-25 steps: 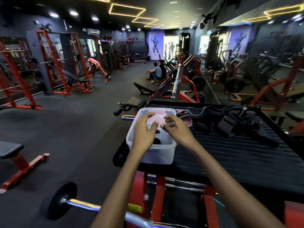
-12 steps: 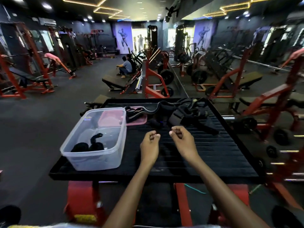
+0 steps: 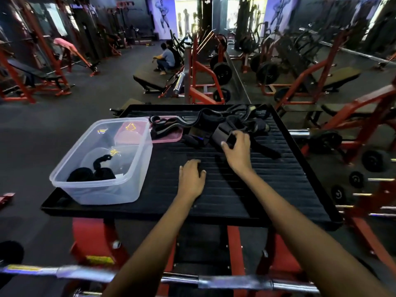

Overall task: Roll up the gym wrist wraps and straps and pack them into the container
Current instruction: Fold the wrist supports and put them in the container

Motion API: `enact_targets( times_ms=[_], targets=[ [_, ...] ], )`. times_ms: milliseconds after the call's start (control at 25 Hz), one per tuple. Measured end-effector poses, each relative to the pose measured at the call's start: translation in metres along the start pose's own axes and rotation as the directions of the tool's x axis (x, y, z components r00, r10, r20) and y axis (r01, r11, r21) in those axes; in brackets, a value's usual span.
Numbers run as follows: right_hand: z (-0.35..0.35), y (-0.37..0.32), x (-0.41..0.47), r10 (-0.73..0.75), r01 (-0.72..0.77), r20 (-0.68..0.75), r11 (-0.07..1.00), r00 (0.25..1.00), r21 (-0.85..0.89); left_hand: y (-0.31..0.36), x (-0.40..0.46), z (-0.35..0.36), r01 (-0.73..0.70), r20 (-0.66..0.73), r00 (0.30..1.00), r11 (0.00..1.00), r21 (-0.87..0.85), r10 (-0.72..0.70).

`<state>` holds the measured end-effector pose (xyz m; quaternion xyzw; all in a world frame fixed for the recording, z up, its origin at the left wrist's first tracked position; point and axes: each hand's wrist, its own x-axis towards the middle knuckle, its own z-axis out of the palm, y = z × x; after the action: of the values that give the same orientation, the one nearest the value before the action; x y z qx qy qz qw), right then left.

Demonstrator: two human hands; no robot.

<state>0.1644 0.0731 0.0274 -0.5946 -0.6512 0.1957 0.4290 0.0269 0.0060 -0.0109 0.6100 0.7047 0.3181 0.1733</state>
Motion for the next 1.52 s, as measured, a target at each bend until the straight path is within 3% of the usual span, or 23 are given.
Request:
enact_targets(
  times_ms=[80,160,240,440,680,840,960,1080,1160,1240,1360,1520],
  targets=[
    [0.004,-0.006,0.039,-0.022,0.024,0.013,0.971,1.000,-0.237,-0.006,0.003,0.005,-0.017,0.010,1.000,0.999,0.042,0.016],
    [0.009,-0.008,0.069,0.068,-0.015,0.104,0.895,0.992,-0.446,-0.010,0.006,0.008,-0.023,-0.009,1.000,0.999,0.045,0.023],
    [0.011,-0.009,0.086,0.161,-0.032,0.197,0.845,0.967,-0.534,-0.012,0.008,0.010,-0.020,-0.027,0.999,0.999,0.035,0.021],
    [-0.004,-0.013,0.077,0.175,-0.009,0.276,0.858,0.945,-0.514,-0.010,0.008,0.010,-0.010,-0.039,0.999,1.000,-0.017,0.009],
    [-0.040,-0.030,0.003,0.108,0.108,0.406,0.874,0.908,-0.473,-0.005,0.005,0.006,0.022,-0.033,0.999,0.994,-0.108,-0.026],
    [-0.061,-0.031,-0.046,0.050,0.187,0.428,0.849,0.902,-0.494,0.005,-0.002,0.001,-0.065,0.152,0.984,0.986,-0.156,0.089],
    [-0.063,-0.030,-0.058,0.094,0.140,0.436,0.869,0.895,-0.475,0.004,-0.005,0.002,-0.090,0.255,0.960,0.990,-0.108,0.115],
    [-0.059,-0.039,-0.034,0.097,0.090,0.377,0.889,0.921,-0.449,0.000,0.005,-0.002,-0.067,0.044,0.996,0.979,-0.192,0.077],
    [-0.042,-0.045,-0.004,0.026,0.090,0.283,0.916,0.959,-0.390,-0.008,0.018,-0.009,-0.067,-0.068,0.996,0.993,-0.097,0.061],
    [-0.013,-0.048,0.031,-0.032,0.125,0.256,0.926,0.966,-0.356,-0.023,0.027,-0.012,-0.045,-0.050,0.998,0.997,0.056,0.048],
    [0.031,-0.052,0.087,-0.029,0.164,0.354,0.920,0.935,-0.357,-0.037,0.030,-0.009,-0.029,-0.019,0.999,0.993,0.118,0.032],
    [0.060,-0.044,0.138,0.069,0.205,0.441,0.813,0.895,-0.545,-0.040,0.035,-0.003,-0.043,-0.083,0.995,0.989,0.140,0.055]
  ],
)
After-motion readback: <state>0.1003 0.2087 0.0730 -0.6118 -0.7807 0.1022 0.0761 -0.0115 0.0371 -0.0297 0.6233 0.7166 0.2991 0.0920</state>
